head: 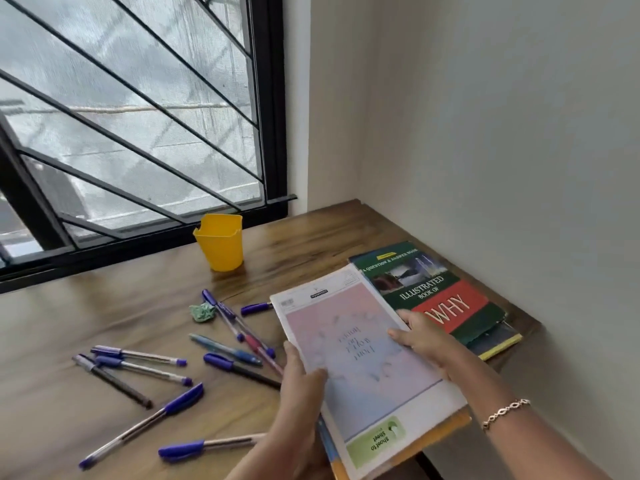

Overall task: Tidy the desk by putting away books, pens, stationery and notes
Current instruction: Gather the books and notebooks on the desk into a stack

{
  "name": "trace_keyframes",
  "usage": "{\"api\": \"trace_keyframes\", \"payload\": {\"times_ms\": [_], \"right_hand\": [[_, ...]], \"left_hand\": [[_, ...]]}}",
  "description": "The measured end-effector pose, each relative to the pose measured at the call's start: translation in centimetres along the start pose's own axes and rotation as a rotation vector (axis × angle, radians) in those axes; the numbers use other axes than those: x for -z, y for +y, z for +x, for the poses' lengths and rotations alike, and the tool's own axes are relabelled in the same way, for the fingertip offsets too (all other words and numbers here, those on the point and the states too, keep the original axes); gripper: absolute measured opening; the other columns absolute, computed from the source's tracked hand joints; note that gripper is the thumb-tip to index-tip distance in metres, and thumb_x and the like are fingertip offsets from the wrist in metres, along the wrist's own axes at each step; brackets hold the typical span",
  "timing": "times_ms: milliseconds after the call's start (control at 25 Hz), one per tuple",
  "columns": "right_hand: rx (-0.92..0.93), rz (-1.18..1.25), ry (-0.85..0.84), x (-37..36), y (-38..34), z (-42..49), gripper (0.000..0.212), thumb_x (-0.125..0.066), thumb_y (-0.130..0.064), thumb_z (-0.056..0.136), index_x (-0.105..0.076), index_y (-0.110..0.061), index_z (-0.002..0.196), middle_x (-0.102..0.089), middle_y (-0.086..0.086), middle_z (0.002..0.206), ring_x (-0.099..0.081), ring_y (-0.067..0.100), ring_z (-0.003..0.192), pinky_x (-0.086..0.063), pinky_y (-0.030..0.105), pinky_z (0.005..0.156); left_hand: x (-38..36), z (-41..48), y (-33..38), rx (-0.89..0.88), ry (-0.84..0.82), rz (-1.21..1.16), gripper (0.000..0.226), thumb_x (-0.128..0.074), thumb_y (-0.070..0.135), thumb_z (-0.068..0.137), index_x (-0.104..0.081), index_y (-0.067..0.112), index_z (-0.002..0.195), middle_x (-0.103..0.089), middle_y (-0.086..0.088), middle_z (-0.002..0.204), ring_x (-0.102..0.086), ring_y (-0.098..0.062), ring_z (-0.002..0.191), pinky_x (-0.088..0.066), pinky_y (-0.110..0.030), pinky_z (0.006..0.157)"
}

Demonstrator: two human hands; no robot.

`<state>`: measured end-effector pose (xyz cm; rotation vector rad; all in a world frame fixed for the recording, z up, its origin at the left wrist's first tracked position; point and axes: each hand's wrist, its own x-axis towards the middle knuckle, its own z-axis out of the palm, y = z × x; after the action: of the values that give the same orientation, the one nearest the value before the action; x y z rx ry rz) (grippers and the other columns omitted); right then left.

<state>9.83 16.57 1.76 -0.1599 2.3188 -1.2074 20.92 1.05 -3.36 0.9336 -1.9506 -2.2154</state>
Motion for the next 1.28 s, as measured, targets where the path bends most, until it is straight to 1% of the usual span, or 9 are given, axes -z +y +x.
{"api": "trace_keyframes", "payload": {"times_ms": [200,480,640,760,880,1080,1160,1200,1280], "right_hand": [[0.003,-0.170,-0.027,-0.4,1.1,3.0,0.025,-0.052,-0.012,0.092,-0.055,-0.010,0.117,-0.066,0.008,0.105,-0.064,0.026,0.097,-0.051,0.039,0.088],[0.089,-0.479,0.029,-2.3,1.2,5.2,0.037,-0.052,-0.023,0.092,-0.046,-0.007,0.126,-0.048,0.013,0.126,-0.051,0.029,0.113,-0.041,0.032,0.093],[0.171,-0.622,0.087,-2.9,0.7,4.9,0.039,-0.051,-0.025,0.093,-0.044,-0.002,0.124,-0.040,0.016,0.127,-0.047,0.030,0.114,-0.038,0.033,0.094],[0.229,-0.710,0.084,-2.7,0.7,4.7,0.041,-0.052,-0.026,0.092,-0.044,-0.002,0.124,-0.039,0.017,0.129,-0.046,0.031,0.116,-0.038,0.035,0.096],[0.328,-0.717,0.080,-1.9,1.1,3.9,0.044,-0.052,-0.027,0.092,-0.042,-0.003,0.128,-0.039,0.017,0.131,-0.044,0.033,0.117,-0.038,0.034,0.095],[0.752,-0.608,0.235,0.8,4.1,1.9,0.053,-0.058,-0.020,0.089,-0.040,-0.005,0.136,-0.041,0.016,0.138,-0.041,0.031,0.127,-0.034,0.035,0.105],[0.855,-0.466,0.327,2.0,6.0,0.7,0.045,-0.058,-0.014,0.088,-0.047,-0.003,0.130,-0.048,0.016,0.133,-0.044,0.029,0.125,-0.031,0.027,0.106],[0.897,-0.354,0.376,2.8,7.2,-0.1,0.039,-0.057,-0.013,0.089,-0.051,-0.002,0.126,-0.052,0.015,0.128,-0.047,0.027,0.121,-0.029,0.022,0.104],[0.948,-0.100,0.473,4.2,9.6,-1.8,0.027,-0.051,-0.014,0.090,-0.058,-0.003,0.115,-0.058,0.007,0.115,-0.052,0.017,0.110,-0.034,0.019,0.100]], "left_hand": [[-1.3,1.5,-1.3,0.087,0.093,0.134,0.085,-0.057,0.021,0.068,-0.023,0.008,0.145,-0.038,-0.011,0.143,-0.041,-0.029,0.128,-0.035,-0.045,0.109],[-2.4,2.2,-1.1,0.054,0.233,0.229,0.057,-0.056,0.009,0.086,-0.031,-0.011,0.133,-0.029,-0.023,0.143,-0.031,-0.036,0.133,-0.030,-0.047,0.110],[-3.3,2.2,-1.5,0.038,0.292,0.245,0.053,-0.054,0.010,0.087,-0.032,-0.006,0.133,-0.024,-0.023,0.146,-0.028,-0.036,0.135,-0.032,-0.048,0.110],[-3.7,1.4,-1.9,-0.051,0.307,0.260,0.063,-0.053,0.014,0.090,-0.022,0.006,0.144,-0.012,-0.008,0.156,-0.016,-0.026,0.144,-0.027,-0.044,0.114],[-3.8,0.0,-2.5,-0.150,0.383,0.271,0.068,-0.055,0.016,0.090,-0.018,0.019,0.147,-0.022,-0.002,0.154,-0.023,-0.020,0.142,-0.031,-0.044,0.113],[-5.4,-5.1,-3.6,-0.526,0.469,0.819,0.076,-0.047,0.023,0.095,0.012,0.024,0.142,0.020,0.012,0.147,0.016,-0.005,0.140,0.002,-0.020,0.116],[-6.2,-7.1,-4.6,-0.622,0.478,0.876,0.070,-0.047,0.025,0.094,0.002,0.021,0.144,0.007,0.007,0.152,0.007,-0.010,0.143,-0.002,-0.022,0.116],[-6.5,-8.2,-5.4,-0.668,0.518,0.854,0.064,-0.046,0.026,0.092,-0.014,0.016,0.146,-0.013,0.000,0.154,-0.010,-0.014,0.144,-0.013,-0.025,0.117],[-7.0,-10.2,-7.3,-0.761,0.679,0.717,0.046,-0.044,0.027,0.088,-0.053,0.010,0.129,-0.056,-0.005,0.128,-0.048,-0.017,0.120,-0.039,-0.028,0.100]]}}
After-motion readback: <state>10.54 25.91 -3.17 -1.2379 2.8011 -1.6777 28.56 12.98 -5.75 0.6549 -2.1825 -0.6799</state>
